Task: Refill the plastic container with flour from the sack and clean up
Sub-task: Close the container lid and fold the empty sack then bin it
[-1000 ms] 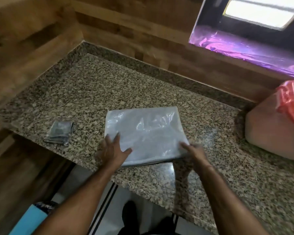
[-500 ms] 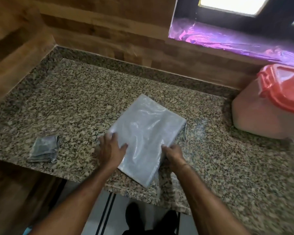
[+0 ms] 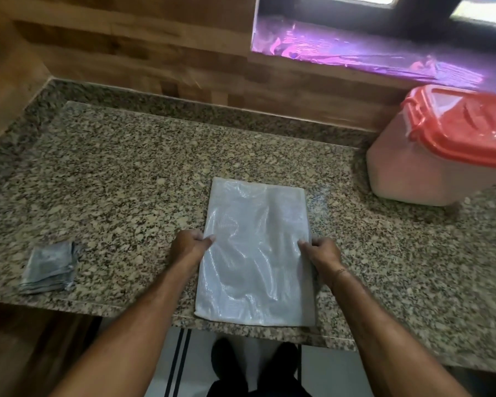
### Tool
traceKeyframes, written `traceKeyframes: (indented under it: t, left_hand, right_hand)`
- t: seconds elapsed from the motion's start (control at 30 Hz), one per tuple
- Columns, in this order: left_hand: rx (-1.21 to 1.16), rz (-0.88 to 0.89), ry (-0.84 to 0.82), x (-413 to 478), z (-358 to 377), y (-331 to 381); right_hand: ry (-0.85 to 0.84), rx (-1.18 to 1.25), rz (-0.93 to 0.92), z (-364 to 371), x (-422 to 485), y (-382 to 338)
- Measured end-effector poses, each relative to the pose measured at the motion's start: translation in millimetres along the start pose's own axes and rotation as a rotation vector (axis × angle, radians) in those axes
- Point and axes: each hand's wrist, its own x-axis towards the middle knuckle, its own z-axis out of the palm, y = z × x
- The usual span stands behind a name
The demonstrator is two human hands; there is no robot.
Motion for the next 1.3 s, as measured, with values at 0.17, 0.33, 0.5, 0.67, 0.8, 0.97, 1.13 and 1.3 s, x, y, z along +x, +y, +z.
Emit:
traceKeyframes:
  t: [0.17,0.33,0.5,0.67,0.8,0.97,1.13,1.3]
  left_hand:
    - [-0.29,-0.078,-0.052,-1.0,-6.9,20.9]
    - [-0.52,0.021,-0.081,-11.7,-25.9,84.6]
    - [-0.643,0.117,-0.014,-46.6,-28.4,122.5]
    - [-0.52,-0.064,0.025,-78.6,26.2,69.1]
    - [-0.237,-0.275,-0.096,-125.9,67.9,7.2]
    - [0.383,-0.08,0.038,-153.6,95.4,-22.5]
    - [0.757,0.338,-0.055,-155.0,117.8,14.2]
    - [0.955,0.294,-0.022,-151.7,141.3,19.9]
  right_hand:
    - [-0.063,0.204,0.022,-34.6,12.1,-14.7]
    - [-0.109,0.527,-0.113,-74.6,3.8,-75.4]
    - [-0.144,0.602,-0.2,-117.8,-0.5,-99.2]
    - [-0.201,0.481,-0.143,-128.6,12.7,-31.2]
    - [-0.129,0.227,-0.093,-125.5,27.8,48.0]
    - [-0.067,-0.037,-0.179,-131.2,32.1,95.1]
    - [-0.083,0.016,-0.186,-134.1,41.8,98.2]
    - [-0.212,0.33,-0.051,-110.1,34.1,103.4]
